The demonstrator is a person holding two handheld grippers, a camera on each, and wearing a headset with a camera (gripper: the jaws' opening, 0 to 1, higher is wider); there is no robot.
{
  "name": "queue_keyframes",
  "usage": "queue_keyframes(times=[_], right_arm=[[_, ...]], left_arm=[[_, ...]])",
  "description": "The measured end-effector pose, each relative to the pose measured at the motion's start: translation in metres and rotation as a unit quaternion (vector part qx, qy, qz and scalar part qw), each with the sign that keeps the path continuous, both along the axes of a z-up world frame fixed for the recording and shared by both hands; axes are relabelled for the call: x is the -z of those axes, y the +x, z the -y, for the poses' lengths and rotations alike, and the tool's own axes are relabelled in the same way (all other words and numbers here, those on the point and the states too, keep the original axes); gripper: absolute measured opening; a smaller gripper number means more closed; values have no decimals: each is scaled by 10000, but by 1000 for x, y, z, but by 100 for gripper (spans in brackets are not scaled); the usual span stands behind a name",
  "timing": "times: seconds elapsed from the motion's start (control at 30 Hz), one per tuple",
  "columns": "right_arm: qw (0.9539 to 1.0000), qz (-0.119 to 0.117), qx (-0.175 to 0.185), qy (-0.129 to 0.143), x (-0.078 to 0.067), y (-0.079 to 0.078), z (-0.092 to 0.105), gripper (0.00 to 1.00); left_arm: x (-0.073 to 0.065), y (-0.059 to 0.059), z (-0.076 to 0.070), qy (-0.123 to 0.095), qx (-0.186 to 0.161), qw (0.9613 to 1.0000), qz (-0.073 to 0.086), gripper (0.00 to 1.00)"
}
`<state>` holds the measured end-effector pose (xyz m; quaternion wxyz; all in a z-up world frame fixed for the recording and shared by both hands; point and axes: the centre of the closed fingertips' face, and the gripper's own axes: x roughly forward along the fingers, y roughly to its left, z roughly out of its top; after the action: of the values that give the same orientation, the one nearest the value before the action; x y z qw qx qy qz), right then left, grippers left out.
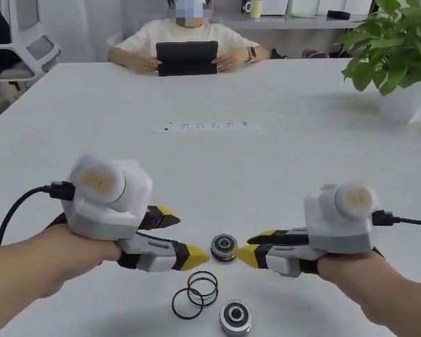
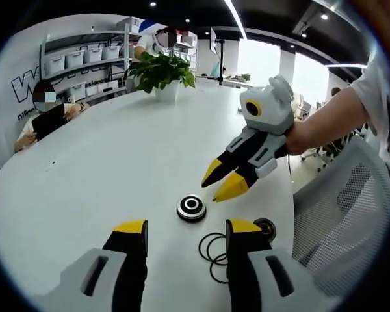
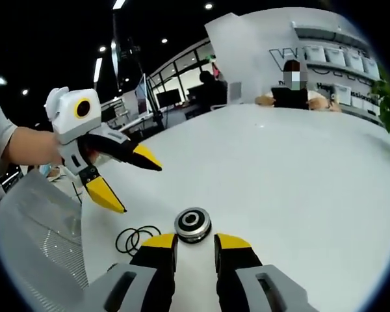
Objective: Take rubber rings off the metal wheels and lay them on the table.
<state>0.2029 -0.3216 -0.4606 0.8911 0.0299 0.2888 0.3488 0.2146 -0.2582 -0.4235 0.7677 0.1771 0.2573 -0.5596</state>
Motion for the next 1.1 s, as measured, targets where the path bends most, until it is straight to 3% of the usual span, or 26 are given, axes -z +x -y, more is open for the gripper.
queue_keyframes(times=[0.37,1.1], right_arm=[[9998,73,-148,-108,10,1,-3,19],[9998,114,-184,-5,18,2,-6,14]], left_arm=[[10,3,10,34,10,10000,-56,40],[26,3,29,140,147,9997,-105,29]])
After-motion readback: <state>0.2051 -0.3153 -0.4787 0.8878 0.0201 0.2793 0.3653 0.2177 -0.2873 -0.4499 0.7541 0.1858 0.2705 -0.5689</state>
